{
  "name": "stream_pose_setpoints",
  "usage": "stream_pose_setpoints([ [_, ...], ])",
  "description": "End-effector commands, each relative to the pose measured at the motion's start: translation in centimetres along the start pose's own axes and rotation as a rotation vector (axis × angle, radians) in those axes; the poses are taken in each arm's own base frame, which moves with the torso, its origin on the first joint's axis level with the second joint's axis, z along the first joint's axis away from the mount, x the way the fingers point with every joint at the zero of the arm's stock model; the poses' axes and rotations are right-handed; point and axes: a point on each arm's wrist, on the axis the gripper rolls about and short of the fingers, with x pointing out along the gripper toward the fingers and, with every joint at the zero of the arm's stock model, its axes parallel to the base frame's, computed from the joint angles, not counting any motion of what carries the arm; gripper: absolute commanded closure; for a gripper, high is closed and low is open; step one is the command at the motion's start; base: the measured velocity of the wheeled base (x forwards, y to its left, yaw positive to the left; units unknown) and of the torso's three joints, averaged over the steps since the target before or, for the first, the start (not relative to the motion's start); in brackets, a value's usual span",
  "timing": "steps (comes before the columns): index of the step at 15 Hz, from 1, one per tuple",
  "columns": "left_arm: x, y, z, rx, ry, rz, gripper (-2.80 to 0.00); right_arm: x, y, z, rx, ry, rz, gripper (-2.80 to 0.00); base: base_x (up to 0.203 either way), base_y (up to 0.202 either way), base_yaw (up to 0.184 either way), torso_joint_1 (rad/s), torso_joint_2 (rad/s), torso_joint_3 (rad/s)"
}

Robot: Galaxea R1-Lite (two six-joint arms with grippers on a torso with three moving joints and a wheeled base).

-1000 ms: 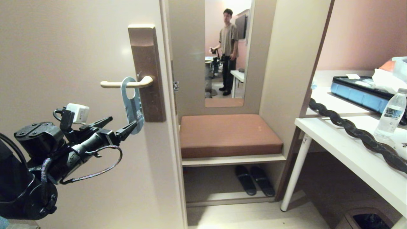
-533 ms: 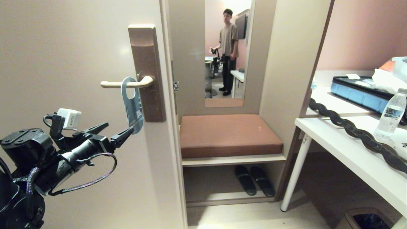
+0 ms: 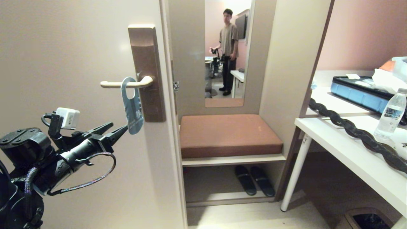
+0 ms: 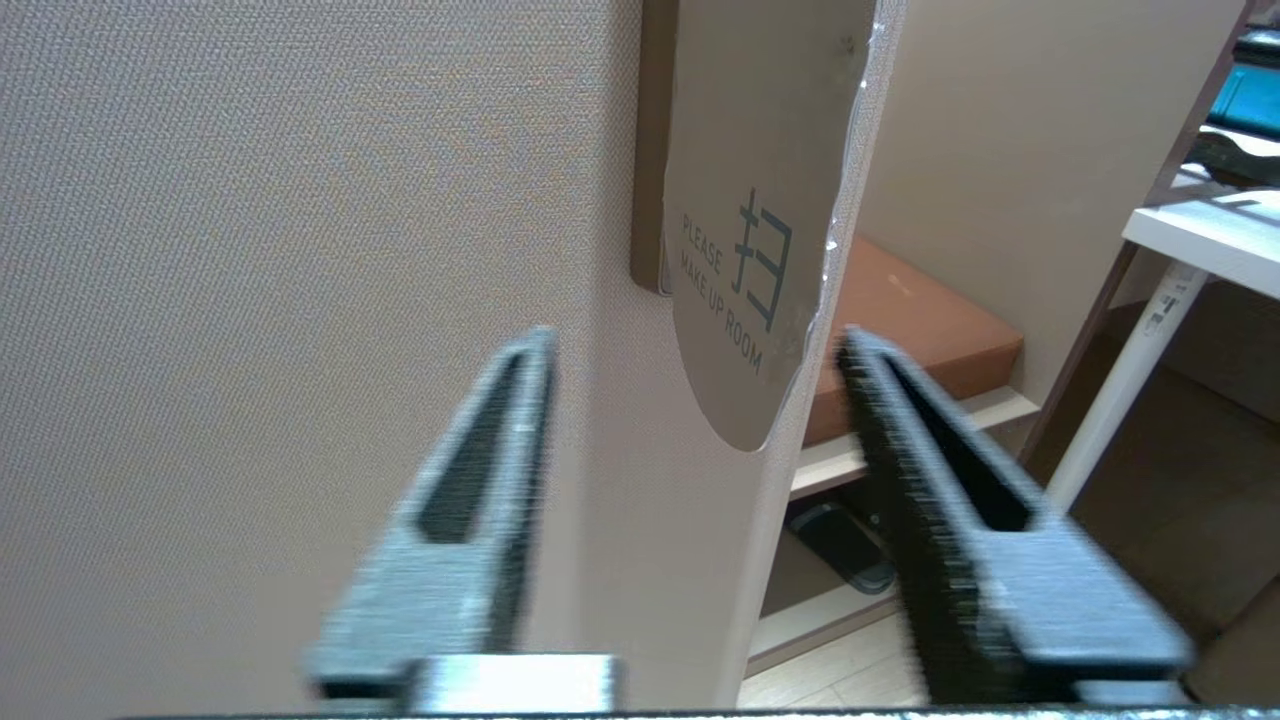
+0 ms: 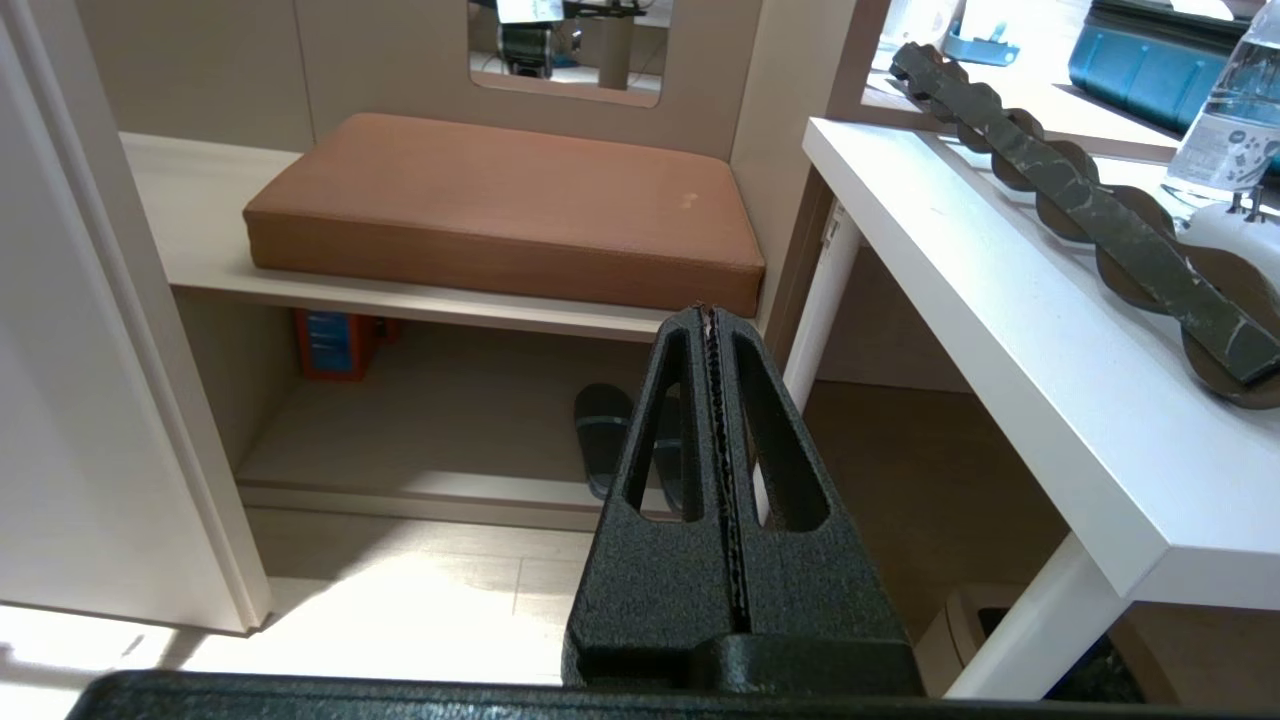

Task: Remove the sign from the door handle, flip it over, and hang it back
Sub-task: Hang the sign back with the other side facing out

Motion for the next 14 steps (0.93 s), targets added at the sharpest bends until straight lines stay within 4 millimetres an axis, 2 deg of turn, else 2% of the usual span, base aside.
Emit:
stream_pose_setpoints([
  [1, -0.2, 0.0, 0.6, 0.009, -0.045, -0.003, 0.0, 0.0, 0.0, 0.0, -0.001, -0.001, 0.001, 0.0, 0.0, 0.0, 0.0, 0.0, 0.0, 0.0],
  [6, -0.1, 0.9, 0.8, 0.01, -0.054, 0.01, 0.0, 0.0, 0.0, 0.0, -0.001, -0.001, 0.0, 0.0, 0.0, 0.0, 0.0, 0.0, 0.0, 0.0],
  [11, 3.0, 2.2, 1.0, 0.031, -0.099, 0.001, 0.0, 0.0, 0.0, 0.0, -0.001, -0.001, 0.0, 0.0, 0.0, 0.0, 0.0, 0.0, 0.0, 0.0],
  [14, 4.3, 1.5, 0.5, 0.028, -0.095, -0.036, 0.0, 0.0, 0.0, 0.0, -0.001, -0.001, 0.0, 0.0, 0.0, 0.0, 0.0, 0.0, 0.0, 0.0],
])
